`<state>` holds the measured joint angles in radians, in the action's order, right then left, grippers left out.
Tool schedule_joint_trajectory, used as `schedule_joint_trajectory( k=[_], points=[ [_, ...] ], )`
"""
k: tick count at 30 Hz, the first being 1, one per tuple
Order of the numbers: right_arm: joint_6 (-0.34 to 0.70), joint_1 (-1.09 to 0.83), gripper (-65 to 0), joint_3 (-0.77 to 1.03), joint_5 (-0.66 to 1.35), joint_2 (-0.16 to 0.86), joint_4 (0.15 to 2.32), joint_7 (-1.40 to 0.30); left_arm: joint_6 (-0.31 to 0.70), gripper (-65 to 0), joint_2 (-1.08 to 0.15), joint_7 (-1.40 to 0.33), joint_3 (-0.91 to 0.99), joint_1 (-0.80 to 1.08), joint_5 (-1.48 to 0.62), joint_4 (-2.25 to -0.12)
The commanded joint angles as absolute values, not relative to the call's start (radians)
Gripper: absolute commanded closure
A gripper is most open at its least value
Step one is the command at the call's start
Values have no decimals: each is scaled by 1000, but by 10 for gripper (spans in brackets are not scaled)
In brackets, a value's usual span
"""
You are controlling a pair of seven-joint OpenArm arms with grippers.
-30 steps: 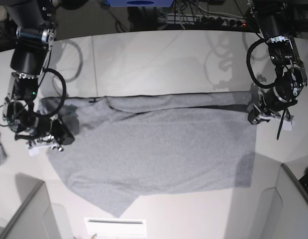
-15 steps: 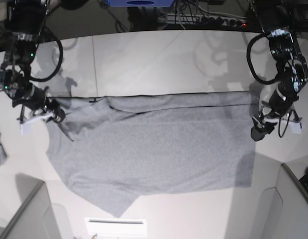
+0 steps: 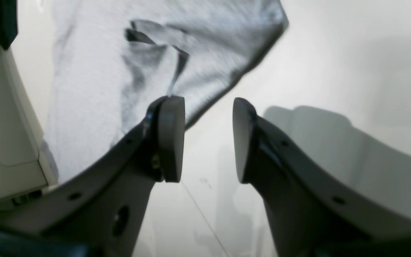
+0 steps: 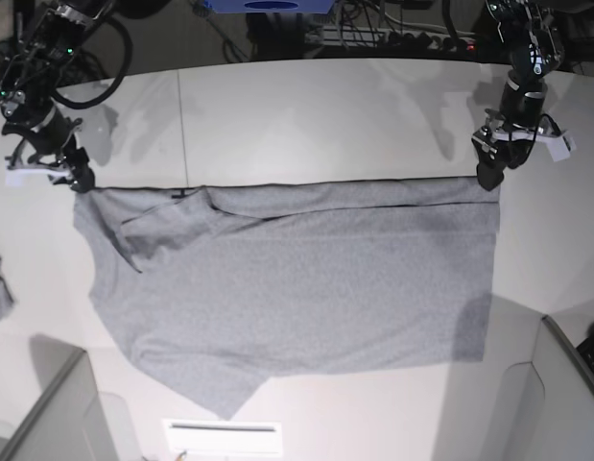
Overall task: Fold the T-shirt properly
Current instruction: 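Open both grippers and raise them off the folded edge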
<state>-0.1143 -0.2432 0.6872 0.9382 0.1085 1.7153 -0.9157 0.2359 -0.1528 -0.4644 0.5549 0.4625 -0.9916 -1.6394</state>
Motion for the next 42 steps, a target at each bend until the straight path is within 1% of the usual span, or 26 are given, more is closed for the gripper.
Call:
schedule_joint_trajectory(
  k=[1,3,4,8,11,15,24,29,36,42],
  points=[
    [-104,-234,-221,694,951,124,1712,-901,252,-492,-153,-450,561,447,-1006,-1635],
    [-104,-231,-221,694,951,124,1678,-901,252,-481,-145,-446,561,429,-1006,-1603],
    [-104,-231,-221,694,951,124,1664,-895,252,-459,-145,-446,561,420,-1007,-1592],
    [-102,-240,-222,694,951,124,1618,-819,252,-334,-137,-447,561,384,-1009,-1544],
    [-102,-239,-222,694,951,125,1587,-806,252,-298,-130,-449,572,360,-1009,-1494],
    [-102,-237,-222,694,951,127,1583,-806,252,-301,-119,-452,625,332,-1010,-1442],
    [-102,-232,-222,685,951,125,1583,-806,252,-301,-120,-455,613,294,-1009,-1417],
    [-102,-231,-222,685,951,128,1583,-805,252,-301,-122,-549,622,242,-1007,-1360],
    [-102,-216,-222,693,951,131,1580,-803,252,-291,-122,-556,619,231,-1006,-1336],
    [-102,-151,-222,693,951,133,1478,-802,252,-291,-124,-556,622,236,-1006,-1336]
  ],
)
